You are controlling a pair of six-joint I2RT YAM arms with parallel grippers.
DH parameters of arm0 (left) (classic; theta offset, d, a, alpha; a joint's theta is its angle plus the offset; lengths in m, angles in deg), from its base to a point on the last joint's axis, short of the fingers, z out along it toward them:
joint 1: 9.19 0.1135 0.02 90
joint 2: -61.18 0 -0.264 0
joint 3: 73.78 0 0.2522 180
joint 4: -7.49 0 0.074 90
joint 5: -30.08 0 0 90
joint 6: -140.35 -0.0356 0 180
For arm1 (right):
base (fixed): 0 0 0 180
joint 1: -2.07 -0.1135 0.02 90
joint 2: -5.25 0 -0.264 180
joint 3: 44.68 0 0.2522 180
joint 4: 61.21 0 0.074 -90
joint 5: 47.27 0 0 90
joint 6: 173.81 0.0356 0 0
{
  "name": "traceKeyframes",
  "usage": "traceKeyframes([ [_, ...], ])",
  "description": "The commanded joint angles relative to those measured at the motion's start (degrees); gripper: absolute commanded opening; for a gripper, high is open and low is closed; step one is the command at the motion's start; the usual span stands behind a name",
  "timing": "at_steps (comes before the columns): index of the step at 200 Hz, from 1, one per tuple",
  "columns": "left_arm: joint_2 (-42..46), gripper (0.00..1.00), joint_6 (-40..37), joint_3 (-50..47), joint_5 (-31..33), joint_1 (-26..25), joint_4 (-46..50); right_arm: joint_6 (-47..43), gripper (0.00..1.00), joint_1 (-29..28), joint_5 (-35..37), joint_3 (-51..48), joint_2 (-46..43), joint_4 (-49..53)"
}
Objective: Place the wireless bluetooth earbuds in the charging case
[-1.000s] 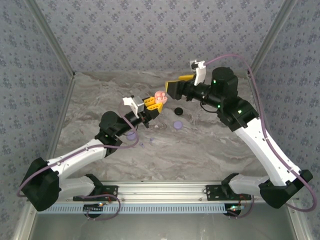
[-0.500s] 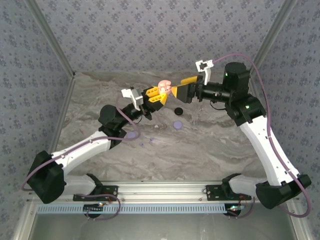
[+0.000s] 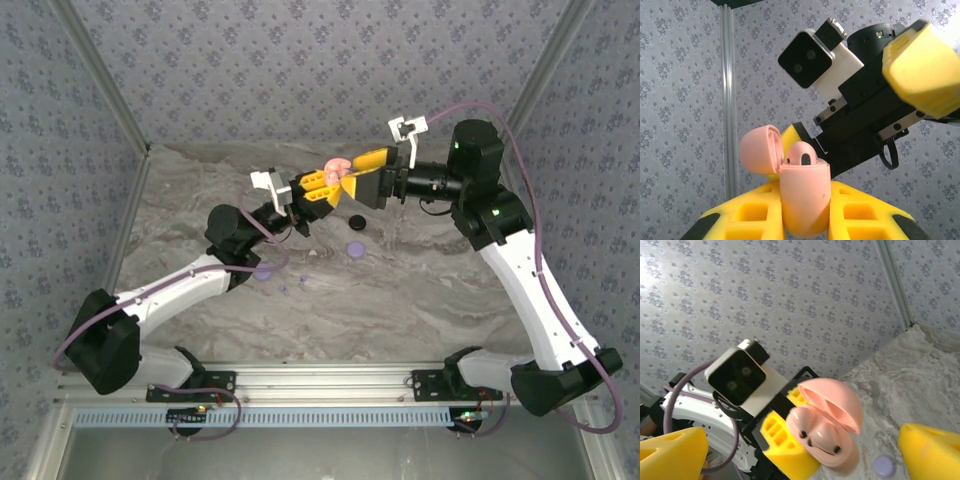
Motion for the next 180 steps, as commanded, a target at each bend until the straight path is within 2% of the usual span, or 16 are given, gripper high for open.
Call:
traceKeyframes([
  [1, 0.06, 0.0, 0.92, 1.66, -0.73, 0.07, -2.82, 0.91, 1.0, -1.01, -3.37, 3.26, 0.9, -2.22],
  [30, 0.05, 0.0, 0.5, 1.53, -0.36, 0.04, -2.0, -0.12, 1.0, -2.17, -4.57, 4.65, 1.03, -0.8],
  [135, -0.28, 0.0, -0.48, 0.97, 1.16, 0.07, 0.04, -4.58, 1.0, -3.22, -1.26, 1.87, -3.1, 4.02],
  [180, -0.14, 0.0, -0.26, 0.86, 1.16, 0.03, 0.13, -7.45, 1.0, -3.08, 5.32, 2.75, -3.91, 8.39],
])
